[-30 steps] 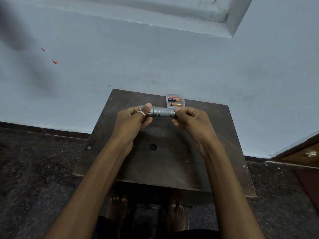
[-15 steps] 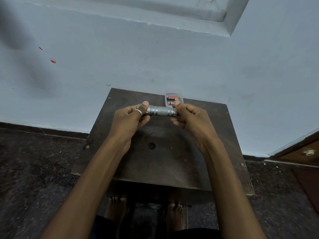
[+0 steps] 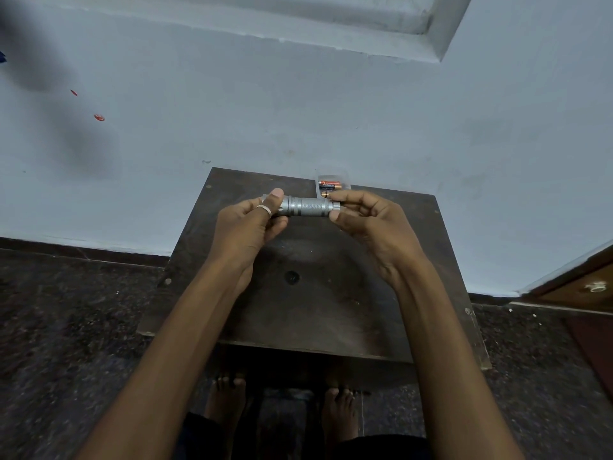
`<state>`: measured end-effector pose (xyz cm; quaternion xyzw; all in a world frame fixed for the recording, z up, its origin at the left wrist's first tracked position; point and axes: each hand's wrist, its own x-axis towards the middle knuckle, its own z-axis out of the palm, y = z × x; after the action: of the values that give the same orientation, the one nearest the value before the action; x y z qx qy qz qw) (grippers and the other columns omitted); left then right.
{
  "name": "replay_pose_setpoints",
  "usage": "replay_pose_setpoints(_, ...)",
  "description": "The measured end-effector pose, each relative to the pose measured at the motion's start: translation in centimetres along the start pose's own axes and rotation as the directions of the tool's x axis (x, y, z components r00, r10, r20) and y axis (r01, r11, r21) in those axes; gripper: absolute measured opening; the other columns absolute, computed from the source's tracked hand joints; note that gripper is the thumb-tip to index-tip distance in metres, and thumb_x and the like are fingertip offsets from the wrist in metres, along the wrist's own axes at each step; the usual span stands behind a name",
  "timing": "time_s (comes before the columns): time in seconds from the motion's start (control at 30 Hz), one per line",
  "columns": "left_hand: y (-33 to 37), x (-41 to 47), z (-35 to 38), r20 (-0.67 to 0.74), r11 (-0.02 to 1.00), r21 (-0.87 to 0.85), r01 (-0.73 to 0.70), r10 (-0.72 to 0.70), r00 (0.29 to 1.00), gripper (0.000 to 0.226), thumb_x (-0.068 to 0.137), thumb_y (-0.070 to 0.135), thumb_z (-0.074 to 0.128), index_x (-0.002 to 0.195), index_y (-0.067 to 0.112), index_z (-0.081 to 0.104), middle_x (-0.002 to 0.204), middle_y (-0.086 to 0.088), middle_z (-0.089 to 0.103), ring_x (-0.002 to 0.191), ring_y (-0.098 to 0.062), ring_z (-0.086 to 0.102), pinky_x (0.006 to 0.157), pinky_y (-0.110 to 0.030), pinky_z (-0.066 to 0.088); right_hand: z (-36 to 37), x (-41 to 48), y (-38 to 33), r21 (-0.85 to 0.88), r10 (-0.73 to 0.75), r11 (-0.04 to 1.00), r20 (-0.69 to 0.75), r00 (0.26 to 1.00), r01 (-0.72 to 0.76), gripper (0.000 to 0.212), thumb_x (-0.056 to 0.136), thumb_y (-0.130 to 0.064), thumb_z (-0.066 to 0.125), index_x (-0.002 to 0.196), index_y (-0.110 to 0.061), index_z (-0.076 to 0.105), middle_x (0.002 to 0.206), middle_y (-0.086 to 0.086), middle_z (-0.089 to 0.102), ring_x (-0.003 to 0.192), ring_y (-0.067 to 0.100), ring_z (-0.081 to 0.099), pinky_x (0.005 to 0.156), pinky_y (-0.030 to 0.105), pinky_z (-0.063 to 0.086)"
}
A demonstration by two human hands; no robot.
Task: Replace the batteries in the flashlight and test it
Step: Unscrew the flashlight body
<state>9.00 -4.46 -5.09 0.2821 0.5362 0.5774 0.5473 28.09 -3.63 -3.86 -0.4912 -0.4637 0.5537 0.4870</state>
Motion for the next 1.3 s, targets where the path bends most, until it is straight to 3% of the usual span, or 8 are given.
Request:
replay_pose_setpoints(0.13,0.0,-0.06,0.08,0.0,1.0,-0.003,-0.003,0.003,1.0,0.02,0.088,0.027,0.072,0.094,0.008,0.074,0.085,0.001,0.072,0.078,-0.006,0.068,0.077,-0.022,0.056,0.44,-0.14,0.03,0.044,0.054,0.998,-0.025,0.998,-0.053,0.02,0.092,-0.012,0.07,0.108,-0.002,0.073,0.093,0.009,0.073,0.086,0.015,0.068,0.078,0.021,0.059)
replay_pose_setpoints(0.23,0.0,-0.1,0.08,0.0,1.0,0.007,-0.004,0.004,1.0,0.019,0.089,0.027,0.072,0.092,0.008,0.074,0.084,0.001,0.072,0.079,-0.007,0.068,0.076,-0.021,0.056,0.75,-0.11,0.3,-0.098,0.099,0.99,-0.048,0.994,-0.104,0.033,0.098,-0.032,0.063,0.103,-0.001,0.074,0.081,0.01,0.072,0.067,0.011,0.067,0.061,0.017,0.056)
replay_pose_setpoints(0.4,0.01,-0.26,-0.05,0.002,1.0,0.008,-0.008,0.008,1.0,0.017,0.089,0.027,0.072,0.09,0.01,0.074,0.086,-0.001,0.071,0.079,-0.007,0.067,0.077,-0.022,0.057,0.65,0.02,0.4,-0.007,0.067,0.998,-0.008,0.998,-0.068,0.008,0.093,-0.01,0.069,0.097,-0.006,0.074,0.081,0.008,0.071,0.072,0.011,0.066,0.072,0.02,0.058)
replay_pose_setpoints(0.63,0.21,-0.37,-0.29,-0.003,1.0,-0.01,-0.007,0.007,1.0,0.017,0.089,0.026,0.073,0.092,0.009,0.074,0.085,0.0,0.07,0.082,-0.008,0.067,0.078,-0.023,0.057,0.41,-0.06,0.17,0.022,0.012,1.0,0.025,1.0,-0.013,0.031,0.078,0.013,0.073,0.1,-0.009,0.075,0.096,0.009,0.076,0.086,0.013,0.071,0.084,0.022,0.058)
replay_pose_setpoints(0.73,0.27,-0.39,-0.21,-0.01,1.0,-0.013,-0.003,0.003,1.0,0.018,0.088,0.025,0.073,0.093,0.008,0.073,0.083,0.002,0.071,0.081,-0.008,0.067,0.078,-0.023,0.057,0.62,-0.16,0.02,0.057,0.067,0.996,-0.003,0.998,-0.067,0.017,0.089,-0.006,0.072,0.106,-0.005,0.073,0.098,0.011,0.075,0.09,0.018,0.071,0.08,0.022,0.059)
replay_pose_setpoints(0.9,0.25,-0.27,-0.26,-0.007,1.0,-0.013,-0.004,0.004,1.0,0.02,0.088,0.026,0.073,0.094,0.007,0.074,0.081,0.003,0.071,0.079,-0.007,0.067,0.078,-0.023,0.057,0.96,-0.45,0.03,-0.175,0.142,0.974,-0.036,0.989,-0.146,0.038,0.098,-0.038,0.061,0.099,-0.003,0.074,0.077,0.009,0.072,0.061,0.011,0.067,0.057,0.019,0.055)
replay_pose_setpoints(1.07,0.3,-0.18,-0.36,-0.01,1.0,-0.013,-0.007,0.007,1.0,0.022,0.088,0.026,0.073,0.096,0.006,0.073,0.085,-0.001,0.07,0.08,-0.008,0.066,0.078,-0.022,0.057,0.62,-0.19,0.1,-0.043,0.094,0.995,0.019,0.995,-0.093,0.013,0.096,-0.012,0.065,0.102,-0.001,0.071,0.081,0.009,0.069,0.072,0.012,0.066,0.067,0.018,0.058)
replay_pose_setpoints(1.3,0.39,-0.14,-0.59,-0.018,1.0,0.002,-0.005,0.005,1.0,0.025,0.088,0.028,0.073,0.099,0.006,0.073,0.091,-0.003,0.071,0.085,-0.011,0.067,0.077,-0.022,0.057,0.38,-0.08,0.07,0.01,0.036,0.999,0.05,0.998,-0.036,0.029,0.085,0.009,0.07,0.11,-0.005,0.07,0.099,0.014,0.073,0.094,0.022,0.069,0.084,0.027,0.058)
